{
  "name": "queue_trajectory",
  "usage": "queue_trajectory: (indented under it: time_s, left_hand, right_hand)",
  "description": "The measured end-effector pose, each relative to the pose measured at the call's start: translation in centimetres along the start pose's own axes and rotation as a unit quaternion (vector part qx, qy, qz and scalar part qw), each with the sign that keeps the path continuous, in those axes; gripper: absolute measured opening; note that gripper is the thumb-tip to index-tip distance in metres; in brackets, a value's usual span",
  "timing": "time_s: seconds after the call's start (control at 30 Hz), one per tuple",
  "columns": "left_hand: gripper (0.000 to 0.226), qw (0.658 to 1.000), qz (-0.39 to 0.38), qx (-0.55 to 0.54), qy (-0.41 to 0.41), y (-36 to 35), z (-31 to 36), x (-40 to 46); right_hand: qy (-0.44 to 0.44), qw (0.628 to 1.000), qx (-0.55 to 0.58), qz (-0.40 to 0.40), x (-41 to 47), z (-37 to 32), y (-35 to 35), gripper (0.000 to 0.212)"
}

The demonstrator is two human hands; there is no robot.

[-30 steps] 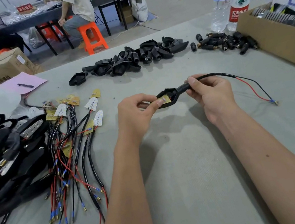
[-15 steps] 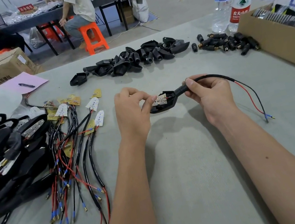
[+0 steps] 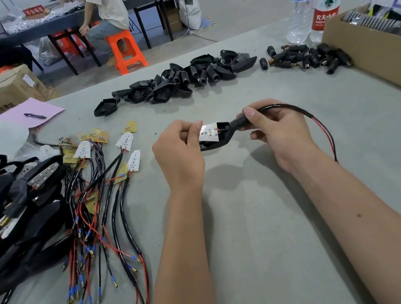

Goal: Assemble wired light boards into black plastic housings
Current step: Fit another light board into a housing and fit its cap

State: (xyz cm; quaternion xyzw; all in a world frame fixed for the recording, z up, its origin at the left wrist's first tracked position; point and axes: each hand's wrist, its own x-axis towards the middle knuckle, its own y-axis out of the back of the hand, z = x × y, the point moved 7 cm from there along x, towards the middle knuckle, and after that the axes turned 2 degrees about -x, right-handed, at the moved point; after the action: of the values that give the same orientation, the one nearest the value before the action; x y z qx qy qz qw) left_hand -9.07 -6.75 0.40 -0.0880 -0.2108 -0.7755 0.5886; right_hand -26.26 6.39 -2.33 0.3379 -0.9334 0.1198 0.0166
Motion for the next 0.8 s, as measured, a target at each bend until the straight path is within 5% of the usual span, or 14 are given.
queue_trajectory:
  time_s: [0.17,0.33,0.8]
  left_hand:
    - [0.016,0.994,-0.026,-0.029,0.106,-0.2,-1.8,-0.1]
    - [0.014,0.959,-0.038,-0.178,0.219,-0.6,-3.1,-0.5]
    - [0.014,0.971,0.073,-0.108,0.199,-0.6,-2.4,-1.5]
  right_hand:
    - [0.047,0.997,-0.054,0.031,0.3,-0.6,0.5,0.009]
    - [0.015,0.999,0.040,0.027,0.2,0.1,0.6,0.005]
    - [-0.043,0.992,0.111,0.031,0.1,1.2,0.0,0.004]
